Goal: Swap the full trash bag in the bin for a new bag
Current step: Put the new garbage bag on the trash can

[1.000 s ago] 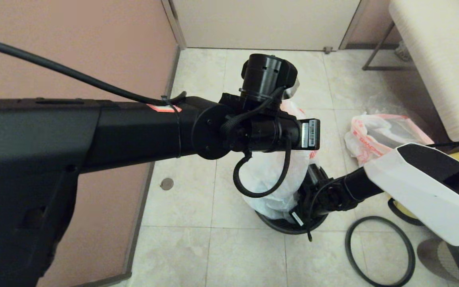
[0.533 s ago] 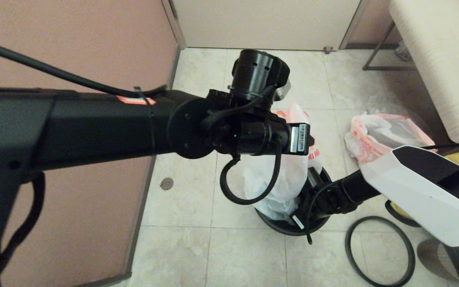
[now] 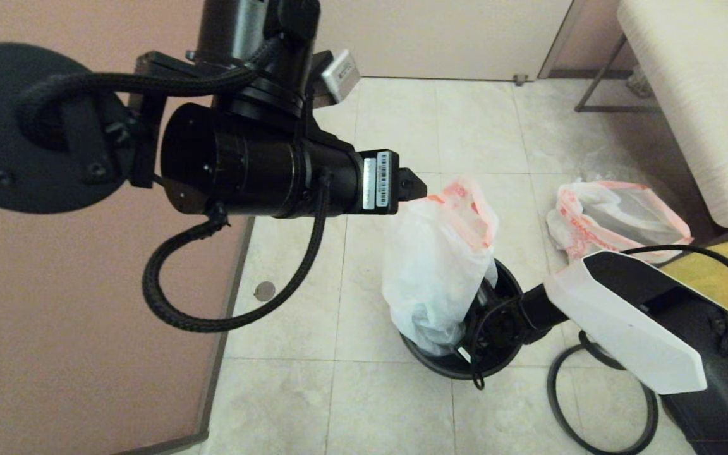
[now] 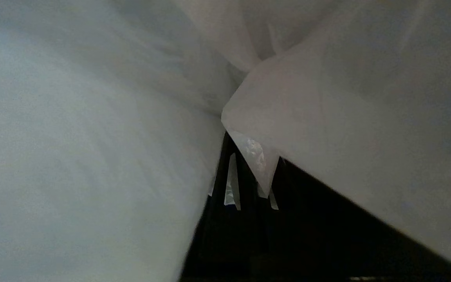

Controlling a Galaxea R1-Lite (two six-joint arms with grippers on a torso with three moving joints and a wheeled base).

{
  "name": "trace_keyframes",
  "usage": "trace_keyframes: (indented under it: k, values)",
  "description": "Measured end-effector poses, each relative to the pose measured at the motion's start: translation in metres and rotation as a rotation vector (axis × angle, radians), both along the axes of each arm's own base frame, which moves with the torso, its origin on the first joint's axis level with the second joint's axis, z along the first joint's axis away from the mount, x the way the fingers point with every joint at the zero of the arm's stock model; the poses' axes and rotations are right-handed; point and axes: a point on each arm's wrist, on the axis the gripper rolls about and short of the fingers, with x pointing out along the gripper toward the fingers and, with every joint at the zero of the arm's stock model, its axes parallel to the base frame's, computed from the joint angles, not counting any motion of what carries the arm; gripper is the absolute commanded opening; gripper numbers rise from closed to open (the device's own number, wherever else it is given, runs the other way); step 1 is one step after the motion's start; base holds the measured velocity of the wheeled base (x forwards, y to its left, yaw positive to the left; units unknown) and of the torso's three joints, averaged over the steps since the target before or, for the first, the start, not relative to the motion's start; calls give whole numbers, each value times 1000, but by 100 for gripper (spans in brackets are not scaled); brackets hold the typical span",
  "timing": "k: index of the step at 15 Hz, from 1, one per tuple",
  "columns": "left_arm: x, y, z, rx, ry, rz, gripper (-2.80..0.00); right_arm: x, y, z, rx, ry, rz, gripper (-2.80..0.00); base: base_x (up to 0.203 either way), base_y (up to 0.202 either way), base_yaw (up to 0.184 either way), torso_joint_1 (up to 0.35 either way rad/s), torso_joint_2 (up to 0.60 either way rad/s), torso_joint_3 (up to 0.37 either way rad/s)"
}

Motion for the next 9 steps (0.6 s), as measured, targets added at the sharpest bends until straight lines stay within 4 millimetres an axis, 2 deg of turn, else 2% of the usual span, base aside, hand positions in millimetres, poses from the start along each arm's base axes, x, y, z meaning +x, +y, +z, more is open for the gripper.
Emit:
trace_keyframes:
  k: [3, 7, 9]
  values:
    - [3, 13, 1, -7, 6, 16, 0, 17, 6, -19, -12, -26, -14, -280, 0, 0, 0, 0, 0, 0]
    - [7, 14, -2, -13, 19, -3, 0, 24, 2, -52, -56, 9, -33, -280, 0, 0, 0, 0, 0, 0]
    - [8, 13, -3, -11, 21, -2, 0, 26, 1, -61, -64, -1, -44, -280, 0, 0, 0, 0, 0, 0]
